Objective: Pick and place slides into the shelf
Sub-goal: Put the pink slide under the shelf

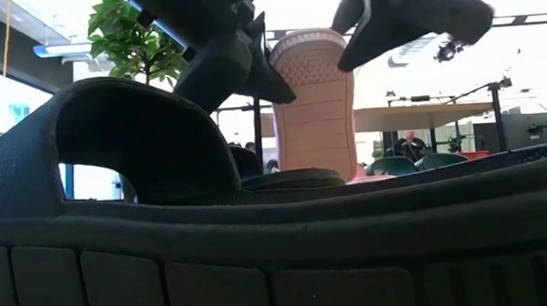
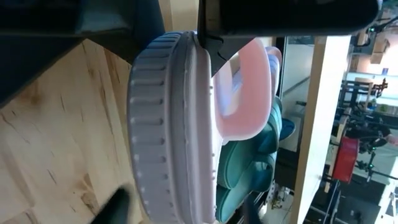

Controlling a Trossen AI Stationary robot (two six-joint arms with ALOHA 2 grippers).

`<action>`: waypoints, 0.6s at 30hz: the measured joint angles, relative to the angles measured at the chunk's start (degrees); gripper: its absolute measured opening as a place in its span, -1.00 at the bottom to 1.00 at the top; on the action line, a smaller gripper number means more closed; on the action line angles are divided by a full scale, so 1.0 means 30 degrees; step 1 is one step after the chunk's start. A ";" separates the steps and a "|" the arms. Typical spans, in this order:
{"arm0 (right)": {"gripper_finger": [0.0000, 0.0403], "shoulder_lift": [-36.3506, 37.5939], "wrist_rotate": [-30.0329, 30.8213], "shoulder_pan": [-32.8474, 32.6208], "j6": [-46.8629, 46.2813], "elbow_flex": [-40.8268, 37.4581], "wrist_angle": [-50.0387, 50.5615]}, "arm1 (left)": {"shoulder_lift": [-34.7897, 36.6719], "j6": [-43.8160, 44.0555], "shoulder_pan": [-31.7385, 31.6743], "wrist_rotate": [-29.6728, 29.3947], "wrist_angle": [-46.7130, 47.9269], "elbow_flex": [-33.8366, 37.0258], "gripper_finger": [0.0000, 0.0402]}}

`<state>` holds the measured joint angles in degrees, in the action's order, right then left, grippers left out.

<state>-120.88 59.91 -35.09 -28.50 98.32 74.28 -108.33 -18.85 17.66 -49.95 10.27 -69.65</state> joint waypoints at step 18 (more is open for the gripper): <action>-0.09 0.0000 0.0059 0.0806 0.1825 0.0066 -0.2775 | 0.0022 -0.0037 -0.0027 0.0275 -0.0068 0.0007 -0.77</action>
<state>-120.88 60.09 -32.67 -23.03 98.52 65.95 -108.27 -18.96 17.58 -49.12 10.07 -69.63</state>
